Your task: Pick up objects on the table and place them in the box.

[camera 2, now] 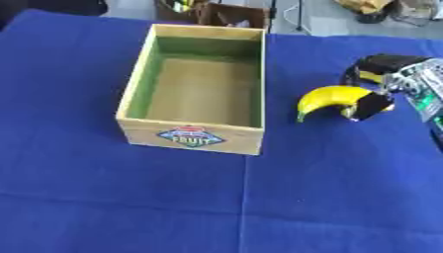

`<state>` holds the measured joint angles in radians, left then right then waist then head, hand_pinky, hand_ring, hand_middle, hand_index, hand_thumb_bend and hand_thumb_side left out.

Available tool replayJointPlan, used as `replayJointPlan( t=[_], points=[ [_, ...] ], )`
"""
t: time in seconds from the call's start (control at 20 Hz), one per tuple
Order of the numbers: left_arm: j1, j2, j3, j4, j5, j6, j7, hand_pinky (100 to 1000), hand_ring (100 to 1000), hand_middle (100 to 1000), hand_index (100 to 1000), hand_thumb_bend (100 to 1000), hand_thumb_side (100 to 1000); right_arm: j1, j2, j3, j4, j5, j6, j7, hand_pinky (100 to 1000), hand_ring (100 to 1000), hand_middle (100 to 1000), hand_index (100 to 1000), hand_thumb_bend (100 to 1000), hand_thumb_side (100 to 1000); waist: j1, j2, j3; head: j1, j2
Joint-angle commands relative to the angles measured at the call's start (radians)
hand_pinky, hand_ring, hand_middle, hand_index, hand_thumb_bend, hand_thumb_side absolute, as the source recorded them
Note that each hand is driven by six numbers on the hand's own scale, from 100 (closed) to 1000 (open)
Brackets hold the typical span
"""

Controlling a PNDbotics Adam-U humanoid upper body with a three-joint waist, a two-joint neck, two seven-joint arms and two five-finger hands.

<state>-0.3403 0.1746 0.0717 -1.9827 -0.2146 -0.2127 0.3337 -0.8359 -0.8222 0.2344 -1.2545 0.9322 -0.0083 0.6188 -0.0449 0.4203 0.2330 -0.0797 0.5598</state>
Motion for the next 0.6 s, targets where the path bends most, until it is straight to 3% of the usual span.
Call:
replayJointPlan(
  t=[0.05,0.6],
  points=[
    [-0.010,0.007,-0.004,-0.017,0.001,-0.001,-0.005,592,593,703,836,310,885,-0.014,-0.023,-0.009,-0.003,0.001,0.004,-0.009,880,906,642,783,154,429,0.003,-0.019,-0.001,0.003,-0.010],
    [-0.009,0.006,-0.004,-0.017,0.001,0.001,-0.009,593,593,704,835,311,885,-0.013,-0.022,-0.010,0.003,-0.001,0.003,-0.008,877,902,615,738,106,398,0.003,-0.018,-0.001,0.004,-0.013]
  ],
)
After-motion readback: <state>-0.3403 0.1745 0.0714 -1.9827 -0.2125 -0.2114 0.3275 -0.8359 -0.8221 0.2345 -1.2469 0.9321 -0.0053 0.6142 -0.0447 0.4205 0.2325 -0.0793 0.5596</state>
